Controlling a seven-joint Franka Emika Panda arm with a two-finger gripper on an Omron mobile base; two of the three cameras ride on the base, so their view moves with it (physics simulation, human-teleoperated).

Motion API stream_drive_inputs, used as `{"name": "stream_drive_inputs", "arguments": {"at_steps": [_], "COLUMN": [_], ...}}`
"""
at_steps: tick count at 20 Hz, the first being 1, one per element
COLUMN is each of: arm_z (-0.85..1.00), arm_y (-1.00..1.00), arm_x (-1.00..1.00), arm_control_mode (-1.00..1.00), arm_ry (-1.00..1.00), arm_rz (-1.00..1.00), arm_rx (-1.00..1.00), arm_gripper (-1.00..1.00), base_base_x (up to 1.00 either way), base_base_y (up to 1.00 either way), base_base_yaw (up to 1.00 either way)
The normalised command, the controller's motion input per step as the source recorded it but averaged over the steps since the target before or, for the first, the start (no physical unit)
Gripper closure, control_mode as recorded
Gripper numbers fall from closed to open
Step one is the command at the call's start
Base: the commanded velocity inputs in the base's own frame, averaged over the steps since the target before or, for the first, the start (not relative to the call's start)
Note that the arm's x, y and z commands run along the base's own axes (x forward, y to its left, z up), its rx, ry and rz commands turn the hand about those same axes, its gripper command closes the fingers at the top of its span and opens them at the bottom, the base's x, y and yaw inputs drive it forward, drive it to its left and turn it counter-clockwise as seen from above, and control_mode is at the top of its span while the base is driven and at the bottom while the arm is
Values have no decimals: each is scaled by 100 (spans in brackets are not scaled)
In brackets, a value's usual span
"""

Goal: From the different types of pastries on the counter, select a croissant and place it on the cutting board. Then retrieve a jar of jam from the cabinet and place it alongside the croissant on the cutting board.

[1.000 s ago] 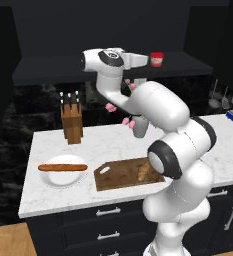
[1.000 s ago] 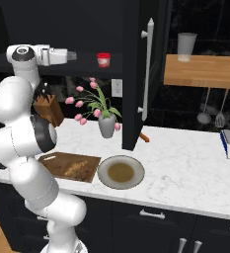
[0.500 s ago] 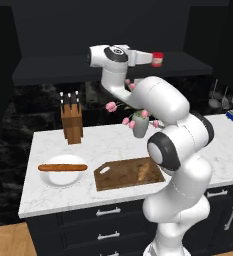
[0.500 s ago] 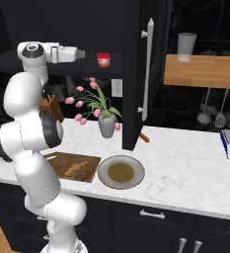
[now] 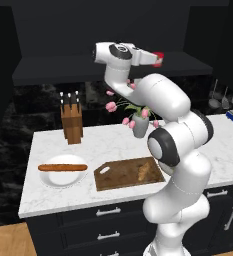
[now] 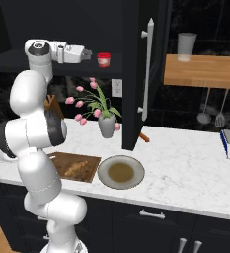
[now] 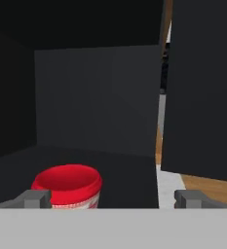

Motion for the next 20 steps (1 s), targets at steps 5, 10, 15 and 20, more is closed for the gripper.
{"name": "stream_drive_inputs", "arguments": {"at_steps": [5,10,15,20], "arm_z": [-24,-13,-1,-1], "arm_y": [-6,0,-14,-24], "arm_x": [-3,15,10,5], "arm_control_mode": [-100,-100,-100,-100], "arm_ry": [0,0,0,2], "arm_rz": [0,0,0,0], "arm_rx": [0,0,0,0], "arm_gripper": [-100,-100,-100,-100], "base_base_x": [0,0,0,0], "base_base_y": [0,0,0,0], "base_base_yaw": [0,0,0,0]}}
